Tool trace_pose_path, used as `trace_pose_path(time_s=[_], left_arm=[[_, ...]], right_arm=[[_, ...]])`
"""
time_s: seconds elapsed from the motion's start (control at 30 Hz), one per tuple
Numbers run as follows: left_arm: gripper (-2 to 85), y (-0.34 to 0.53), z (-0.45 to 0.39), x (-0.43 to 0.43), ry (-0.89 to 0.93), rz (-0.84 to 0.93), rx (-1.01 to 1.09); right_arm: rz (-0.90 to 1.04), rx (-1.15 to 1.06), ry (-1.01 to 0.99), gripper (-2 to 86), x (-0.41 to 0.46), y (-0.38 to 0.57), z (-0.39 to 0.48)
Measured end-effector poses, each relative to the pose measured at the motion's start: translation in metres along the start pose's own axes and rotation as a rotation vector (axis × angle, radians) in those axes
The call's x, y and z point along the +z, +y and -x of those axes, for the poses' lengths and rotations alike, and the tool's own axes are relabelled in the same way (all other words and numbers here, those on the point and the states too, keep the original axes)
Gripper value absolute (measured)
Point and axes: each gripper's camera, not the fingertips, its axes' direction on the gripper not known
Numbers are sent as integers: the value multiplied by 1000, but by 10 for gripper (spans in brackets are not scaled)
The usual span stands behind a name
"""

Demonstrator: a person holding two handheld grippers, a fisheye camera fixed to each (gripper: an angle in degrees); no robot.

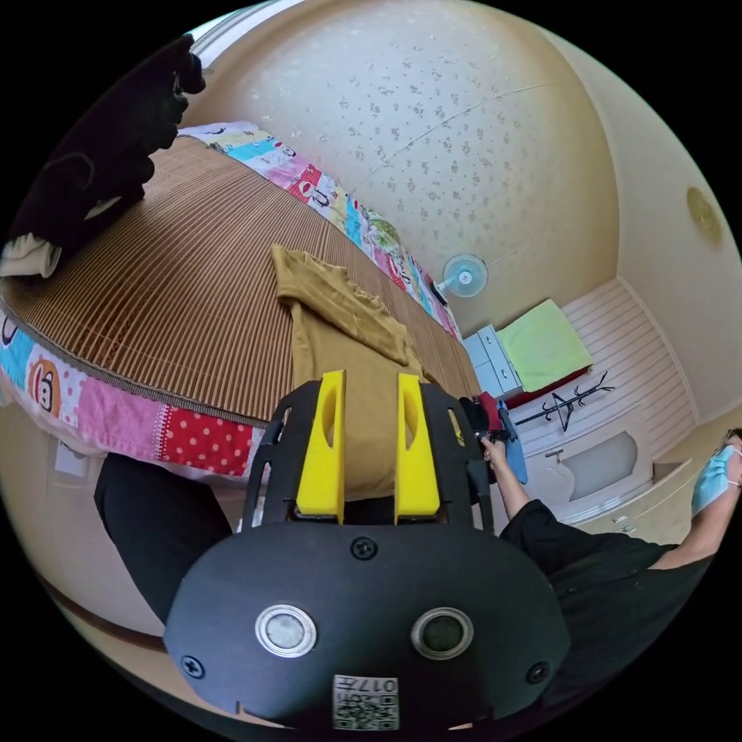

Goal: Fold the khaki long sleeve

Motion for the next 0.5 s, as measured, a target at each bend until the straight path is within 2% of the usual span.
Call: trace_pose_path(time_s=[0.07,0.13,0.2,0.3,0.33,0.37,0.43,0.5], left_arm=[[101,1,4,-5,-24,3,-5],[101,1,10,-8,-45,9,-19],[101,0,18,-14,-42,-2,-46],[101,2,27,-23,-22,-43,-69],[101,2,30,-24,-28,-46,-72],[101,2,34,-23,-32,-41,-81],[101,4,41,-21,-23,-37,-100],[101,3,48,-17,-6,-24,-115]], right_arm=[[27,-76,-4,48,-14,-10,3],[-78,-91,39,41,-54,-8,7],[-416,-168,112,36,-123,39,23],[-788,-179,168,34,-139,135,38],[-826,-189,162,34,-129,152,40],[-846,-199,138,34,-99,180,40],[-766,-143,80,35,-41,204,31],[-563,23,-71,38,30,221,5]])
